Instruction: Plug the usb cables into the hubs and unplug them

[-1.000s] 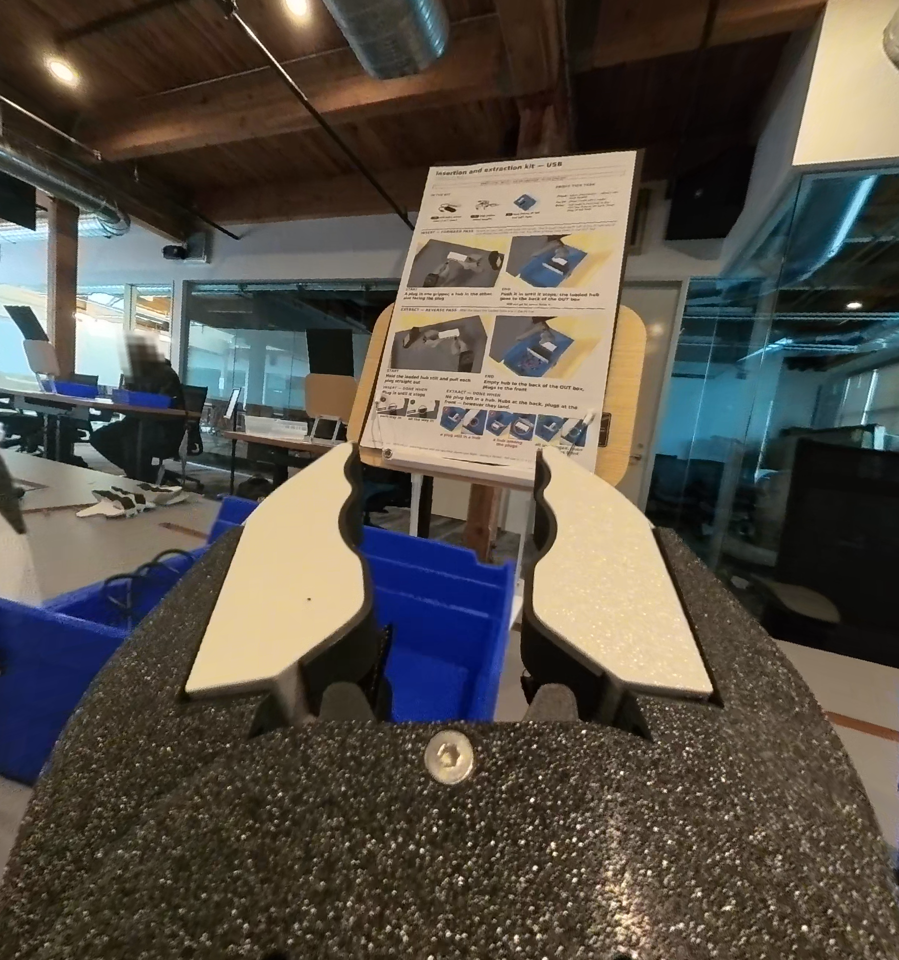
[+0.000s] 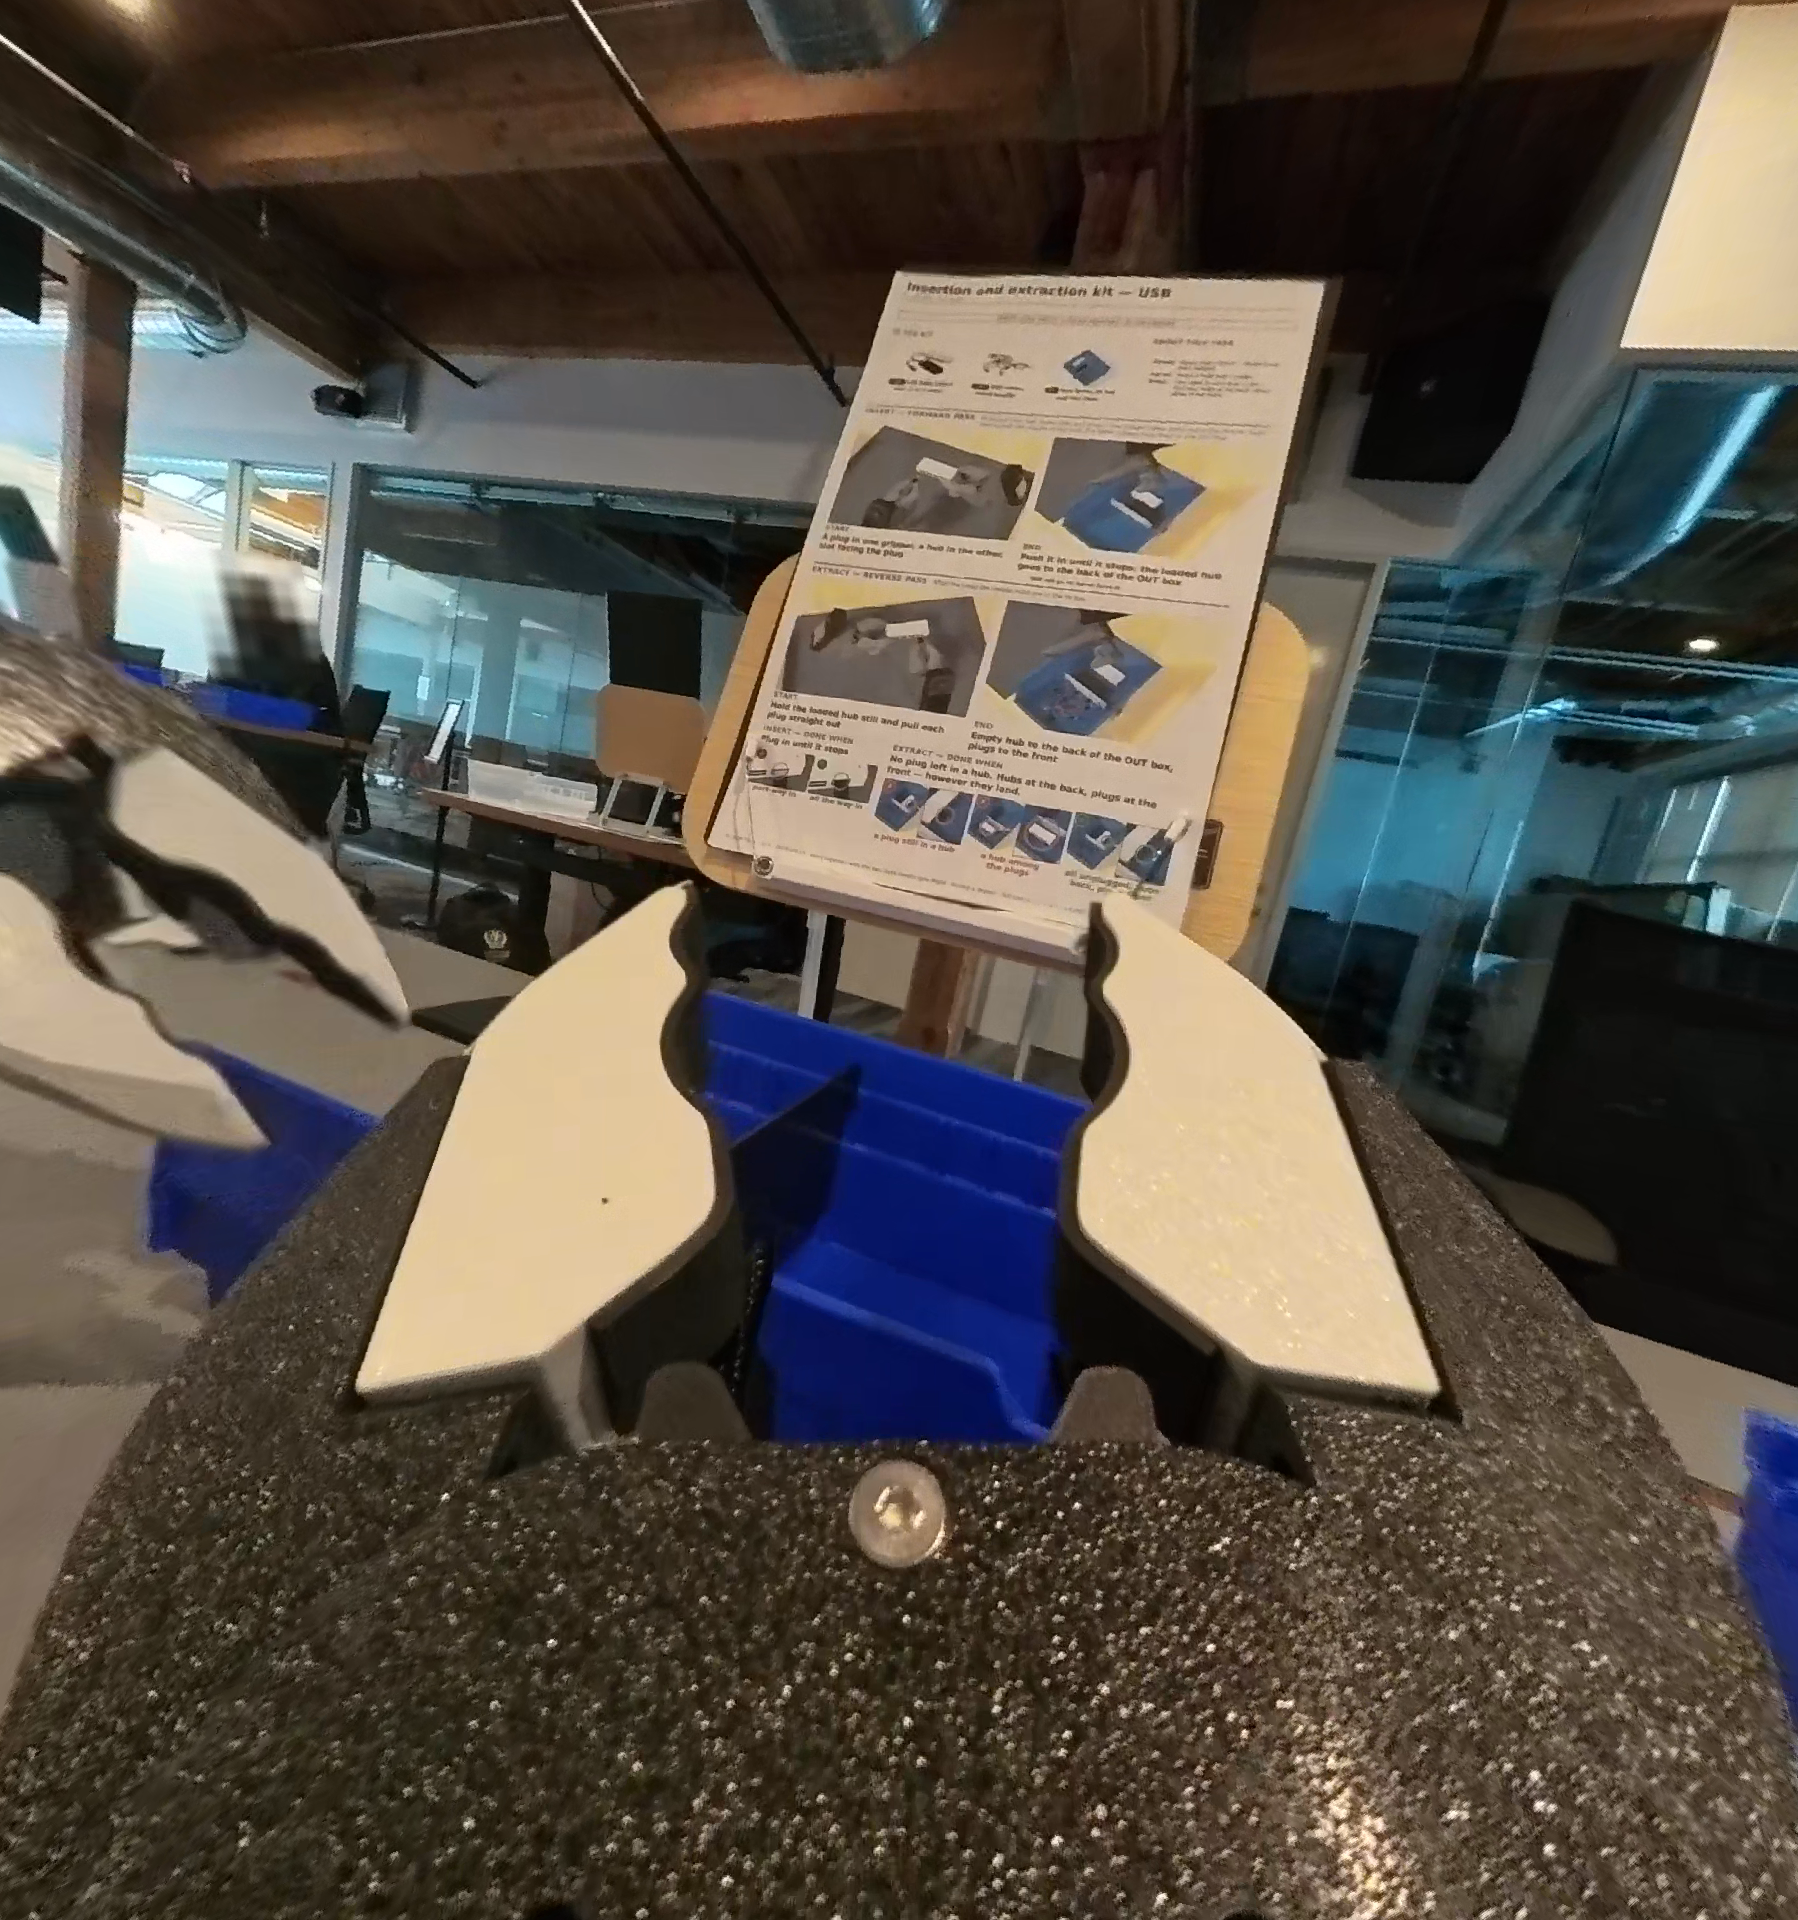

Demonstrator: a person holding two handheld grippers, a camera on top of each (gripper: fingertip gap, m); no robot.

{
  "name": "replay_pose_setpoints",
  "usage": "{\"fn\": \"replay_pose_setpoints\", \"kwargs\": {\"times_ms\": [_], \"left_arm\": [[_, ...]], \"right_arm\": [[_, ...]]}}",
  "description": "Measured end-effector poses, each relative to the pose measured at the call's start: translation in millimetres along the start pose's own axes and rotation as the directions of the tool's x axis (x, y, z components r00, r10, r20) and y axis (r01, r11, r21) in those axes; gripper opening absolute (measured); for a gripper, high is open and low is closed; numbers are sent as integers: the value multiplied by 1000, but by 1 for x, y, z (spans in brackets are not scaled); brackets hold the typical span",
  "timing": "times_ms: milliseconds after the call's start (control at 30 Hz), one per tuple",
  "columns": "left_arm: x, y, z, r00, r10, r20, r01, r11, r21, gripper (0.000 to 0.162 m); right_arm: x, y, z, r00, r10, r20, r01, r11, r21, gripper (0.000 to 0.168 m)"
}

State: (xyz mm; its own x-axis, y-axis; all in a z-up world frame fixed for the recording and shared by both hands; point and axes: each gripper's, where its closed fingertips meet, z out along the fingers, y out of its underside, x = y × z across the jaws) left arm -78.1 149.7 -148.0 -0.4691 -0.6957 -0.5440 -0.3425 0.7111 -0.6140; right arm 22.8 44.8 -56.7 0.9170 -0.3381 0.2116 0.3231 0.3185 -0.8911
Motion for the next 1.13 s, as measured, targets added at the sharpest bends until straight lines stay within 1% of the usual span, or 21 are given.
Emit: {"fn": "replay_pose_setpoints", "kwargs": {"times_ms": [33, 133, 200, 267, 300, 400, 467, 500, 533, 600, 667, 700, 733, 767, 833, 900, 967, 1033, 1067, 1100, 1133], "left_arm": [[-5, -4, -13, 998, -35, 44, 34, 999, 27, 45], [-18, 0, -57, 968, -156, 198, 139, 986, 93, 69], [-17, 7, -87, 932, -286, 223, 243, 949, 203, 81], [-23, 25, -118, 857, -452, 249, 368, 873, 319, 88], [-30, 41, -133, 810, -506, 298, 400, 847, 351, 92], [-49, 90, -179, 643, -592, 486, 389, 799, 459, 89], [-55, 118, -203, 531, -624, 573, 357, 778, 517, 86], [-56, 129, -212, 482, -637, 602, 342, 769, 540, 85], [-56, 138, -218, 443, -650, 618, 328, 759, 562, 85], [-53, 148, -224, 397, -653, 645, 293, 756, 585, 85], [-52, 150, -227, 390, -616, 684, 266, 787, 557, 84], [-52, 150, -226, 396, -596, 698, 261, 802, 536, 84], [-52, 150, -226, 399, -584, 707, 259, 812, 524, 84], [-52, 151, -225, 398, -586, 706, 264, 810, 524, 84], [-47, 153, -218, 400, -653, 643, 313, 757, 574, 80], [-44, 154, -207, 410, -730, 548, 383, 682, 623, 85], [-44, 158, -202, 415, -744, 524, 418, 667, 616, 90], [-44, 159, -204, 411, -749, 520, 410, 661, 629, 89], [-44, 158, -206, 409, -753, 515, 407, 656, 636, 88], [-44, 158, -206, 410, -755, 511, 407, 653, 639, 88], [-43, 156, -206, 414, -754, 509, 405, 654, 639, 88]], "right_arm": [[2, -1, -1, 1000, 1, -7, -1, 1000, -2, 71], [11, -6, -4, 1000, -5, -29, 5, 1000, 2, 73], [17, -9, -6, 999, -6, -50, 7, 1000, 6, 75], [21, -10, -8, 998, -5, -68, 5, 1000, 8, 76], [22, -9, -8, 997, -6, -72, 6, 1000, 2, 78], [26, -11, -4, 996, -41, -76, 39, 999, -27, 85], [23, -23, -2, 994, -90, -64, 88, 996, -35, 93], [23, -33, -2, 988, -133, -72, 131, 991, -24, 93], [22, -44, -3, 979, -187, -80, 185, 982, -22, 95], [32, -58, -4, 945, -301, -128, 289, 952, -101, 97], [55, -66, -10, 896, -388, -214, 332, 908, -256, 110], [69, -66, -17, 871, -419, -257, 325, 883, -339, 112], [79, -65, -26, 852, -443, -279, 311, 856, -412, 111], [85, -61, -35, 848, -456, -271, 290, 827, -482, 103], [95, -39, -57, 870, -430, -241, 194, 748, -634, 85], [104, -16, -79, 896, -370, -245, 78, 676, -733, 82], [108, 4, -96, 917, -312, -247, -10, 603, -798, 80], [104, 22, -112, 946, -224, -233, -94, 501, -860, 80], [100, 32, -122, 957, -186, -222, -126, 421, -898, 80], [102, 39, -132, 956, -198, -214, -136, 345, -929, 84], [106, 43, -139, 955, -224, -196, -128, 288, -949, 84]]}}
